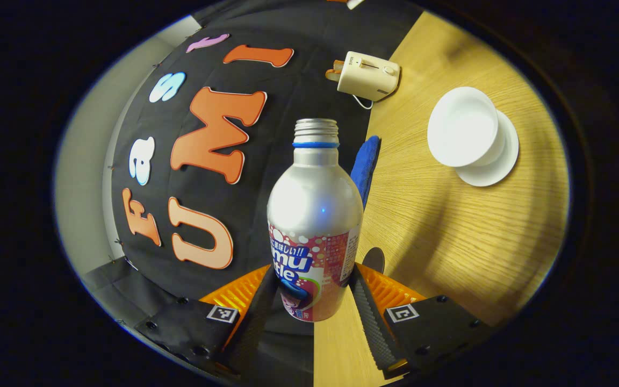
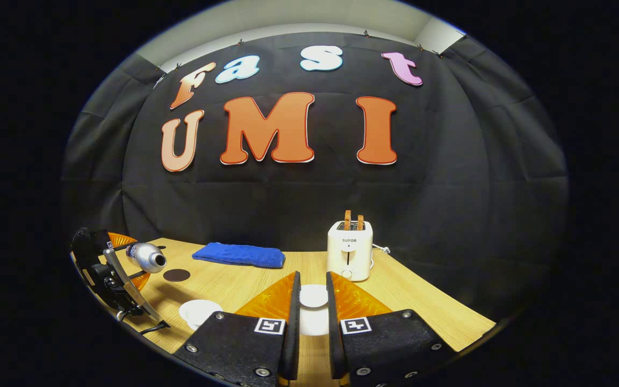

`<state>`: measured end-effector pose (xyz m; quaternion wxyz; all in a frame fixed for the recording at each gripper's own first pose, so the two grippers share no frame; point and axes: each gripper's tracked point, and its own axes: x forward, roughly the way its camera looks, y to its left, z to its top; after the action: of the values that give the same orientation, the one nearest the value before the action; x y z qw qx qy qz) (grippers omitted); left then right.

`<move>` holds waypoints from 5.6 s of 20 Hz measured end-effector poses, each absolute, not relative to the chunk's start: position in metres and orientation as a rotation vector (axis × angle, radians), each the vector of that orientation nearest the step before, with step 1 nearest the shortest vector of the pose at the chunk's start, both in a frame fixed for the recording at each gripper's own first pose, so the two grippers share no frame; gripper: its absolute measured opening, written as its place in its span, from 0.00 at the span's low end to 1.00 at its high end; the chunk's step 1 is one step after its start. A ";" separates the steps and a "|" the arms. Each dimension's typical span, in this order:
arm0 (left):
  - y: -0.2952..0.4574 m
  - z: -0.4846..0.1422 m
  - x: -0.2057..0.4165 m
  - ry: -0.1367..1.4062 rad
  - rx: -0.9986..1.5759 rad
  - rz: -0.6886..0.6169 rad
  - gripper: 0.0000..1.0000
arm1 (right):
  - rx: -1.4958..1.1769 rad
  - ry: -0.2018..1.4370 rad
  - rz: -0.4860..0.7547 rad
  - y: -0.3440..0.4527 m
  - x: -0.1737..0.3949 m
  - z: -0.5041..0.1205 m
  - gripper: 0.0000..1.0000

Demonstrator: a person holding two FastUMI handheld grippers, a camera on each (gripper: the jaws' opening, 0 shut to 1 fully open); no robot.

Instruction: Open the teacup lid with one hand, grasp the water bottle and pour water into the teacup with the other hand; after pouring, place the water bottle on the coaster and then close the teacup lid.

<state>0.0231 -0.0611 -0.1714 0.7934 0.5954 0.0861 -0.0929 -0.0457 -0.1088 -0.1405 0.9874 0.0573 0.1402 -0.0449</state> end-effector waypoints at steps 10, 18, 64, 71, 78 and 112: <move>-0.081 -0.162 0.032 0.084 1.523 -0.289 0.85 | 0.114 0.282 -0.102 -0.117 -0.048 -0.142 0.23; -0.095 -0.155 0.037 0.028 1.662 -0.334 0.86 | 0.107 0.267 -0.104 -0.121 -0.051 -0.138 0.23; -0.117 -0.099 0.073 -0.187 2.055 -0.320 0.86 | 0.110 0.222 -0.083 -0.122 -0.056 -0.121 0.23; -0.127 -0.111 0.070 -0.234 2.104 -0.333 0.87 | 0.109 0.226 -0.083 -0.123 -0.056 -0.123 0.23; -0.134 -0.120 0.063 -0.266 2.123 -0.346 0.85 | 0.111 0.247 -0.072 -0.117 -0.055 -0.129 0.24; -0.031 -0.035 0.068 -0.253 0.690 0.012 0.84 | -0.014 0.295 0.121 -0.002 -0.016 -0.129 0.24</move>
<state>0.0675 -0.0313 -0.0355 0.9332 0.3374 -0.1238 0.0059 -0.0161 -0.0016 -0.1286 0.9873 -0.0070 0.1470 0.0602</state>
